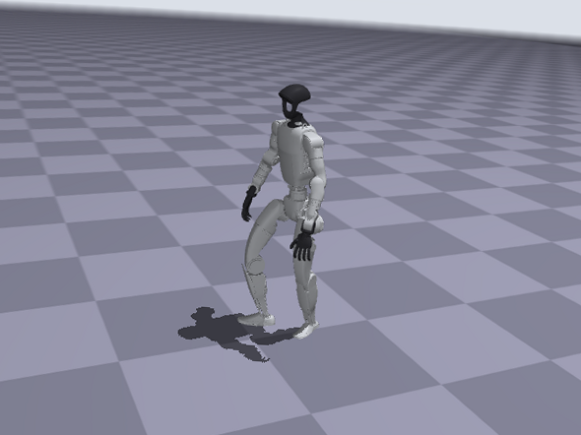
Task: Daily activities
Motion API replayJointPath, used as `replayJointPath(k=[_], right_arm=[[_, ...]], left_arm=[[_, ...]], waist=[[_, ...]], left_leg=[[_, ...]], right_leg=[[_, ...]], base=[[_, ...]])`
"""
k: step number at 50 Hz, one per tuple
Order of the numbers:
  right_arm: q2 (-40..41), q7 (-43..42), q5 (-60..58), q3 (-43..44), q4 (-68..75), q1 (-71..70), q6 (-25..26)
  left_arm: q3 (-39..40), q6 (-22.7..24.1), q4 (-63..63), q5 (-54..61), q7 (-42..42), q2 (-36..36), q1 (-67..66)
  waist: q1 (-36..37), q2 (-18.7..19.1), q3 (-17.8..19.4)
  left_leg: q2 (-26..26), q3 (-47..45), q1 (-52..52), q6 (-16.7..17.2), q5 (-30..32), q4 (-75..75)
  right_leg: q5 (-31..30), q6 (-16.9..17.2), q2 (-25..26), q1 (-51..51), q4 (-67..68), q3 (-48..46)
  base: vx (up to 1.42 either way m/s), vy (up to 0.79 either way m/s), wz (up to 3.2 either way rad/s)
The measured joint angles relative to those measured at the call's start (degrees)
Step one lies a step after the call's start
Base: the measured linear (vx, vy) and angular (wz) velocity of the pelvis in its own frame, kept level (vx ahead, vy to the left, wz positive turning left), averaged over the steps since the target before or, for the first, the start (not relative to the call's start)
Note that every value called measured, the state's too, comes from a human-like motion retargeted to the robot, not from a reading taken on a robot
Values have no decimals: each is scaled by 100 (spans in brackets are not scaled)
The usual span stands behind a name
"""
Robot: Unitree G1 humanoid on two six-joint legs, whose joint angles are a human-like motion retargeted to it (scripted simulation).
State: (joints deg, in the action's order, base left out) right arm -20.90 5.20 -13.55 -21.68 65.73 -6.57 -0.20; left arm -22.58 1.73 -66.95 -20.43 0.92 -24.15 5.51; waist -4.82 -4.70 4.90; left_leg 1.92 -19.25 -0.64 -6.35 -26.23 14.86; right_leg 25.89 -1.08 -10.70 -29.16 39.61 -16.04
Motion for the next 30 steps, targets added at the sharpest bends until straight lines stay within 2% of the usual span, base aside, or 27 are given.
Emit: replayJointPath(k=[5, 10, 17, 23, 30], right_arm=[[-64, 148, 6, -41, 52, -63, -28], [-8, 216, 55, -11, 72, -102, -54], [210, 213, 137, -28, 62, -224, -82], [320, 175, 181, -89, -32, -368, -126], [293, 136, 232, -68, -34, -408, -137]], left_arm=[[108, -6, 52, 37, 103, -77, -144], [193, 42, 67, 129, 173, -95, -304], [261, 122, 116, 306, 196, -29, -481], [207, 186, 230, 434, 241, 117, -539], [40, 219, 375, 523, 358, 253, -556]], waist=[[269, -77, -91], [579, -215, -238], [906, -352, -319], [1046, -262, -208], [1079, -113, -56]], left_leg=[[133, -124, -175, 15, 362, -346], [228, -222, -395, 13, 653, -573], [132, -341, -745, 46, 830, -402], [-185, -427, -1075, 164, 892, 91], [-565, -669, -1330, 281, 1052, 598]], right_leg=[[813, -288, -430, 551, 1083, -145], [1023, -167, -559, 1383, 932, -288], [911, 158, -138, 2300, -666, -273], [828, 58, 273, 2657, -1676, -294], [494, -59, 556, 2844, -2176, -416]], base=[[-28, 0, -2], [-21, -4, -1], [-18, -7, 6], [-18, -9, 10], [-14, -8, 25]])
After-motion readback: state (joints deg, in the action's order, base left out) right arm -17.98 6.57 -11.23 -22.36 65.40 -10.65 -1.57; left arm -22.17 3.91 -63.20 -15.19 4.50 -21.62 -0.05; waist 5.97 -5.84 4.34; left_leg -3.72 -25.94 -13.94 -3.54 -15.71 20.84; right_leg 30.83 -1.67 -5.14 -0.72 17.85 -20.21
